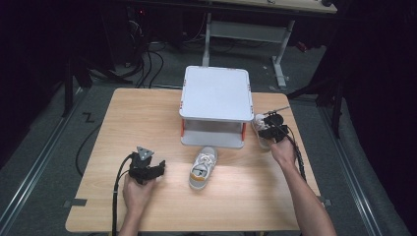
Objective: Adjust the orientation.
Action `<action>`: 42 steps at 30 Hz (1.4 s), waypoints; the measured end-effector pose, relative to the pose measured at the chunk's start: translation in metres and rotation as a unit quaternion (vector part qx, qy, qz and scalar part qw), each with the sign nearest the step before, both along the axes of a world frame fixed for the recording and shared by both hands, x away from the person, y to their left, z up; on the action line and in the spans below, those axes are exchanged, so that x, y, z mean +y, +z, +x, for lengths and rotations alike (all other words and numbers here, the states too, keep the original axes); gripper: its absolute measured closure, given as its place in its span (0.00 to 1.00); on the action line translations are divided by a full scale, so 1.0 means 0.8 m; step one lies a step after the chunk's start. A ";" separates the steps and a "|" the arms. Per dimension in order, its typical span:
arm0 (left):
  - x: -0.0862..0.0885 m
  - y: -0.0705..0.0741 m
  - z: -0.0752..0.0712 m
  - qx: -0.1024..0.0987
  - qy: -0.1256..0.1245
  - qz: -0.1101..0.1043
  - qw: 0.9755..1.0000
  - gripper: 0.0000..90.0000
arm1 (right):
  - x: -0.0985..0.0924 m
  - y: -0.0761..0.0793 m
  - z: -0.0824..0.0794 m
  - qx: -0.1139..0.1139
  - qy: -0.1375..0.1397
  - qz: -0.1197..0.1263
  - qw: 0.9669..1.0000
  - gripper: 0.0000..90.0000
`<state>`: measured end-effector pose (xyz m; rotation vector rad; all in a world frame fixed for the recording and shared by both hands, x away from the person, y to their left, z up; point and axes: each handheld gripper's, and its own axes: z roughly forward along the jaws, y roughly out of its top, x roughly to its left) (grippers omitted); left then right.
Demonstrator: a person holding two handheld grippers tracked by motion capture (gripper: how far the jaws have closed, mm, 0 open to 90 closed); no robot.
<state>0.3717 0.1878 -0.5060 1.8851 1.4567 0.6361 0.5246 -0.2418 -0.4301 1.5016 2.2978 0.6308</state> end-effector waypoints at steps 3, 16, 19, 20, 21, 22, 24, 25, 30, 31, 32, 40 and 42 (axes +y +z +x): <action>0.000 0.000 0.000 0.000 -0.001 0.000 1.000 0.36 | -0.001 0.001 -0.001 0.009 0.001 0.002 1.000 0.86; 0.000 0.000 0.001 0.000 0.001 -0.001 1.000 0.36 | 0.001 -0.002 0.004 0.013 0.002 -0.002 1.000 0.92; 0.000 0.000 0.001 0.000 0.001 0.000 1.000 0.36 | 0.003 -0.002 0.004 0.017 0.006 0.012 1.000 0.96; 0.000 0.000 0.001 0.000 0.000 -0.001 1.000 0.36 | 0.006 -0.003 0.002 0.009 0.014 0.004 1.000 0.96; 0.000 0.000 0.001 0.000 0.001 -0.001 1.000 0.36 | 0.008 -0.003 0.001 0.003 0.019 -0.003 1.000 0.96; 0.000 0.000 0.001 0.000 0.001 -0.001 1.000 0.36 | 0.010 -0.004 -0.001 -0.004 0.026 -0.013 1.000 0.97; 0.000 0.000 0.001 0.000 0.001 -0.001 1.000 0.36 | 0.006 -0.002 -0.002 -0.014 0.025 -0.016 0.999 0.97; 0.001 0.000 0.001 0.000 0.000 -0.002 1.000 0.36 | 0.001 -0.001 -0.002 -0.019 0.022 -0.011 1.000 0.97; 0.001 0.000 0.001 0.001 0.000 -0.005 1.000 0.36 | -0.010 0.011 -0.015 -0.041 0.029 0.003 0.999 0.97; 0.001 0.000 0.001 0.001 0.000 -0.005 1.000 0.36 | -0.010 0.011 -0.015 -0.041 0.029 0.003 0.999 0.97; 0.002 0.000 0.001 0.000 -0.001 -0.007 1.000 0.36 | -0.011 0.014 -0.024 -0.044 0.032 0.006 0.998 0.97; 0.002 0.000 0.001 0.000 -0.001 -0.007 1.000 0.36 | -0.021 0.029 -0.084 -0.070 0.045 0.000 0.997 0.97; 0.002 0.000 0.001 0.000 0.000 -0.009 1.000 0.36 | -0.021 0.032 -0.104 -0.077 0.053 -0.004 0.996 0.97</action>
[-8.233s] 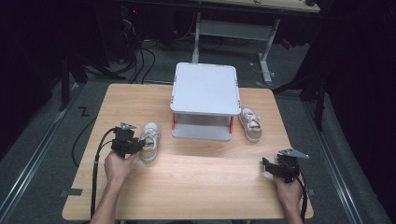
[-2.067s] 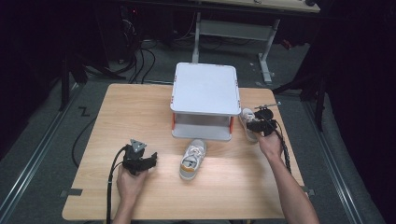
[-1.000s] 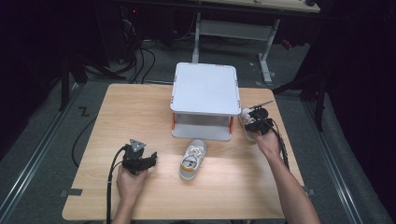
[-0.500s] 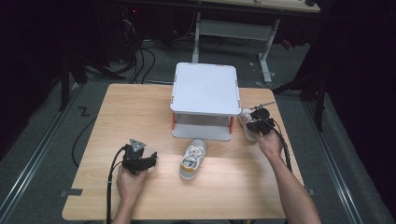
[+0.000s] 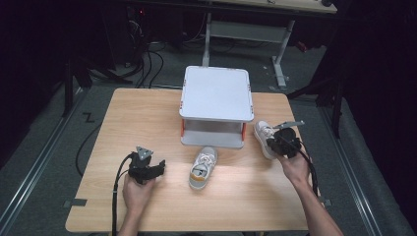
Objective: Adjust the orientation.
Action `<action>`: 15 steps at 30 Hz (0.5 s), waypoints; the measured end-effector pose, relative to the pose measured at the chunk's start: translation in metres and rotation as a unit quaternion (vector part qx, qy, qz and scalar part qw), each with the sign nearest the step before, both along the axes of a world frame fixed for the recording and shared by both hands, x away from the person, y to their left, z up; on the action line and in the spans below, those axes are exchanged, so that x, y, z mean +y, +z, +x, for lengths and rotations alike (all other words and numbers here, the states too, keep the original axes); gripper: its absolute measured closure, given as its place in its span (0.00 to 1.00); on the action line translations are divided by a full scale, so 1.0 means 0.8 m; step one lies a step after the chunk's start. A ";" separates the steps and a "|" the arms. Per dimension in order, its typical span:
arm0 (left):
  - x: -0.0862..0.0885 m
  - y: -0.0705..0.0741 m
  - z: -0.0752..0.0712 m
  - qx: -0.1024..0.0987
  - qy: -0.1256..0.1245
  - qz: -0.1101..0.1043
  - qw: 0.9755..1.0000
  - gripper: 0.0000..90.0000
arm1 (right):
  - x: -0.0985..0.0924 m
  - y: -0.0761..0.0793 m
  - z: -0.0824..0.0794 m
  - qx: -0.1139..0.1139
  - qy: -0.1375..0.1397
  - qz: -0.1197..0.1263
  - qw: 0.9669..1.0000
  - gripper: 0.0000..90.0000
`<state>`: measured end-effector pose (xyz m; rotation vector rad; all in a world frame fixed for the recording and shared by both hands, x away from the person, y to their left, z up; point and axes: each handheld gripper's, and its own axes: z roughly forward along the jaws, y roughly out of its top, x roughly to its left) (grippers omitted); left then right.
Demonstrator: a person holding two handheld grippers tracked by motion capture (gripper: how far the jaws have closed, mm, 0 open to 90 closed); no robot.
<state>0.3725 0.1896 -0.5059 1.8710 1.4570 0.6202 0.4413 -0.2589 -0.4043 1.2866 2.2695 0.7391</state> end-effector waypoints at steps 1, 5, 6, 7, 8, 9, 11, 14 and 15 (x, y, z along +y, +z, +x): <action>0.000 0.000 0.000 -0.001 0.000 -0.001 1.000 0.36 | 0.000 0.001 -0.010 -0.002 0.004 -0.002 1.000 0.97; 0.000 0.000 0.000 0.000 0.000 0.001 1.000 0.36 | 0.006 0.004 -0.043 -0.005 0.019 -0.005 1.000 0.97; 0.000 0.000 0.000 0.000 0.000 0.000 1.000 0.36 | 0.008 0.005 -0.051 -0.004 0.022 -0.005 1.000 0.97; 0.000 0.000 0.000 0.000 0.000 0.001 1.000 0.36 | 0.010 0.004 -0.057 -0.005 0.026 -0.003 1.000 0.97; 0.000 0.000 0.000 0.000 0.000 0.001 1.000 0.36 | 0.013 0.003 -0.063 -0.005 0.029 -0.002 1.000 0.97; 0.000 0.000 0.000 0.000 0.000 0.002 1.000 0.35 | 0.016 0.003 -0.069 -0.004 0.033 -0.002 0.999 0.97; 0.000 0.000 0.000 -0.001 0.000 0.000 1.000 0.36 | 0.023 0.000 -0.080 -0.003 0.039 -0.005 0.999 0.97; 0.000 0.000 0.000 0.000 0.000 0.001 1.000 0.36 | 0.036 -0.002 -0.094 0.000 0.050 -0.009 0.999 0.97; 0.000 0.000 0.000 0.000 0.000 0.000 1.000 0.35 | 0.041 -0.003 -0.098 0.001 0.055 -0.010 0.998 0.97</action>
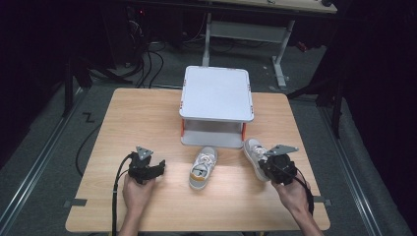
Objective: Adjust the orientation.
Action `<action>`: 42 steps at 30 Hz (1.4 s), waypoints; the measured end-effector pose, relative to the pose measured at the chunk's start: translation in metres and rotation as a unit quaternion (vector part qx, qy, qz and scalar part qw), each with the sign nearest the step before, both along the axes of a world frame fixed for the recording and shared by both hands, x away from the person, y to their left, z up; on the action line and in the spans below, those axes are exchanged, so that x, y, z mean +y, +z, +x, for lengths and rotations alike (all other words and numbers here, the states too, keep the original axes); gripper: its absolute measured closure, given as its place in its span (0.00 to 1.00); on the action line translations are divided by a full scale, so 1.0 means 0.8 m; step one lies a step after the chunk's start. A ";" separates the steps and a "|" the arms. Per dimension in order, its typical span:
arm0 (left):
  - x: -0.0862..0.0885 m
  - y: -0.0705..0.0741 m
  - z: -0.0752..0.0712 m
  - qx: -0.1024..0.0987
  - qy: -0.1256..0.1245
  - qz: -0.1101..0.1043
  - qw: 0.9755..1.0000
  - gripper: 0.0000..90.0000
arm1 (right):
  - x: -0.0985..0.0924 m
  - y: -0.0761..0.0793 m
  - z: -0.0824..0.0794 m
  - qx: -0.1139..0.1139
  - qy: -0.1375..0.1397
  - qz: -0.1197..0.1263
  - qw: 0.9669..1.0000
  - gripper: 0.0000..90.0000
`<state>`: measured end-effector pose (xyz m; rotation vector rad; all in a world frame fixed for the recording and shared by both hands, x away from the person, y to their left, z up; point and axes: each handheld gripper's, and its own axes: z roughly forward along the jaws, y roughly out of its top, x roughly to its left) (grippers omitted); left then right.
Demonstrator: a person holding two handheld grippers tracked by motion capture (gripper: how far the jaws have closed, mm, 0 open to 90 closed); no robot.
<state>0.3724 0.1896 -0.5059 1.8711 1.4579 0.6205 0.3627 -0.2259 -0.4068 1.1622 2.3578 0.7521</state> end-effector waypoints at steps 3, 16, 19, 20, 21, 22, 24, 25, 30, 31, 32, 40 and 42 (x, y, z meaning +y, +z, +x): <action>0.001 0.000 0.000 -0.001 0.000 -0.002 1.000 0.35 | 0.015 -0.004 -0.010 0.006 0.011 -0.002 1.000 0.97; 0.001 0.000 0.000 -0.001 0.000 -0.003 1.000 0.35 | 0.079 -0.016 -0.017 0.017 0.031 -0.025 0.999 0.97; 0.001 0.000 0.000 -0.001 0.000 -0.003 1.000 0.35 | 0.091 -0.018 -0.014 0.021 0.024 -0.036 0.999 0.97; 0.001 0.000 0.000 -0.001 0.000 -0.002 1.000 0.35 | 0.095 -0.018 -0.013 0.022 0.024 -0.040 0.999 0.97; 0.001 0.000 0.000 -0.001 0.000 -0.003 1.000 0.35 | 0.099 -0.019 -0.012 0.023 0.022 -0.042 0.999 0.97; 0.001 0.000 0.000 -0.001 0.000 -0.002 1.000 0.35 | 0.102 -0.020 -0.012 0.024 0.023 -0.042 0.999 0.97; 0.000 0.000 0.000 -0.001 0.000 -0.002 1.000 0.35 | 0.108 -0.020 -0.012 0.023 0.026 -0.042 0.999 0.96; 0.000 0.000 0.000 -0.001 0.000 -0.002 1.000 0.35 | 0.111 -0.021 -0.012 0.024 0.028 -0.041 0.998 0.96; 0.000 0.000 0.000 -0.001 0.000 -0.001 1.000 0.35 | 0.123 -0.023 -0.009 0.046 0.044 -0.024 0.998 0.94; 0.000 0.000 0.000 -0.001 0.000 0.000 1.000 0.35 | 0.124 -0.022 -0.008 0.051 0.048 -0.018 0.997 0.94; 0.000 0.000 0.000 0.000 0.000 0.000 1.000 0.35 | 0.125 -0.022 -0.008 0.053 0.053 -0.010 0.997 0.96; -0.001 0.000 0.000 0.002 -0.001 0.006 1.000 0.36 | 0.140 -0.014 -0.002 0.053 0.082 0.030 0.995 0.98; -0.001 0.000 0.000 0.001 0.000 0.006 1.000 0.36 | 0.135 -0.019 -0.001 0.054 0.085 0.038 0.994 0.97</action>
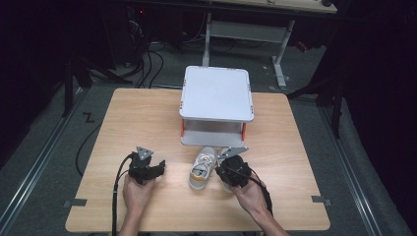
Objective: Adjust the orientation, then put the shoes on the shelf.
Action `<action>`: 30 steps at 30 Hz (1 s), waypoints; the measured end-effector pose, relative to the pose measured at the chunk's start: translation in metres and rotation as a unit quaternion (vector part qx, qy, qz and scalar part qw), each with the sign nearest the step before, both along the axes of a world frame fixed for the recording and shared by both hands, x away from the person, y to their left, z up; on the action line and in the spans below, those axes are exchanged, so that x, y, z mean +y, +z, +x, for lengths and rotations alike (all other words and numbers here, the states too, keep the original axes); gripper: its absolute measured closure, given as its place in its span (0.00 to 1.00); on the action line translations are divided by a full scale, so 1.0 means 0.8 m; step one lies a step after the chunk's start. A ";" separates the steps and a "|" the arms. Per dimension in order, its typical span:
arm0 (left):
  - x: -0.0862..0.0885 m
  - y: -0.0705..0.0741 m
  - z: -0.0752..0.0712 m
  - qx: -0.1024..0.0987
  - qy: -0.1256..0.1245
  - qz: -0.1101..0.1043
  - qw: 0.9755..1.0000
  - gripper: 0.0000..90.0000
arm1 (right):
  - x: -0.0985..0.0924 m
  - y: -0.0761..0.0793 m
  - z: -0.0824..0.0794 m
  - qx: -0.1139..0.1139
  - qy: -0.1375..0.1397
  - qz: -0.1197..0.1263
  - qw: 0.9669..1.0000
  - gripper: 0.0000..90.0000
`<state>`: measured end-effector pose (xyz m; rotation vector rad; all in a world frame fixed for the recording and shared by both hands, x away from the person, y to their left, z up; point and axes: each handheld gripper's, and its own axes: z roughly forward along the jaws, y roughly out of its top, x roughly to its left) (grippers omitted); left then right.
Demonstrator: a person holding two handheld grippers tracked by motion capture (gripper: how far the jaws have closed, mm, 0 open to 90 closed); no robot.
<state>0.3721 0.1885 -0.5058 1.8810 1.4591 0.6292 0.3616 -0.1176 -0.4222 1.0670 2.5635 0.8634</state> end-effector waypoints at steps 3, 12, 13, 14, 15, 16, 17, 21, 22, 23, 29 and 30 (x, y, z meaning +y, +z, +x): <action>0.000 0.000 0.000 0.000 0.001 0.000 1.000 0.36 | -0.011 -0.009 0.000 -0.001 0.004 0.022 1.000 0.90; 0.002 0.000 -0.001 0.003 0.001 -0.025 1.000 0.31 | -0.076 -0.009 -0.005 -0.050 -0.033 0.125 0.990 0.63; 0.001 0.000 -0.001 0.003 0.004 -0.028 1.000 0.30 | -0.086 -0.011 -0.003 -0.051 -0.045 0.133 0.989 0.62; 0.001 0.000 -0.001 0.003 0.005 -0.027 1.000 0.29 | -0.097 -0.014 0.000 -0.051 -0.056 0.139 0.987 0.61; 0.000 0.000 -0.002 0.003 0.005 -0.025 1.000 0.29 | -0.107 -0.017 0.003 -0.051 -0.068 0.143 0.986 0.60; -0.001 0.000 -0.002 0.005 0.004 -0.021 1.000 0.29 | -0.116 -0.022 0.005 -0.053 -0.079 0.146 0.985 0.59; -0.002 0.001 -0.003 0.007 0.005 -0.021 1.000 0.29 | -0.125 -0.027 0.008 -0.056 -0.090 0.147 0.983 0.58; -0.004 0.007 -0.009 0.008 -0.003 -0.031 0.999 0.30 | -0.156 -0.050 0.019 -0.064 -0.137 0.143 0.978 0.55; -0.004 0.010 -0.011 0.007 -0.007 -0.036 0.999 0.30 | -0.161 -0.056 0.021 -0.064 -0.149 0.141 0.977 0.55; -0.005 0.013 -0.013 0.006 -0.011 -0.041 0.999 0.30 | -0.167 -0.063 0.025 -0.062 -0.159 0.137 0.976 0.54; -0.022 0.038 -0.030 -0.005 -0.047 -0.062 0.997 0.30 | -0.180 -0.092 0.043 -0.053 -0.197 0.079 0.976 0.49; -0.027 0.043 -0.034 -0.008 -0.055 -0.065 0.996 0.30 | -0.180 -0.094 0.044 -0.054 -0.201 0.073 0.975 0.49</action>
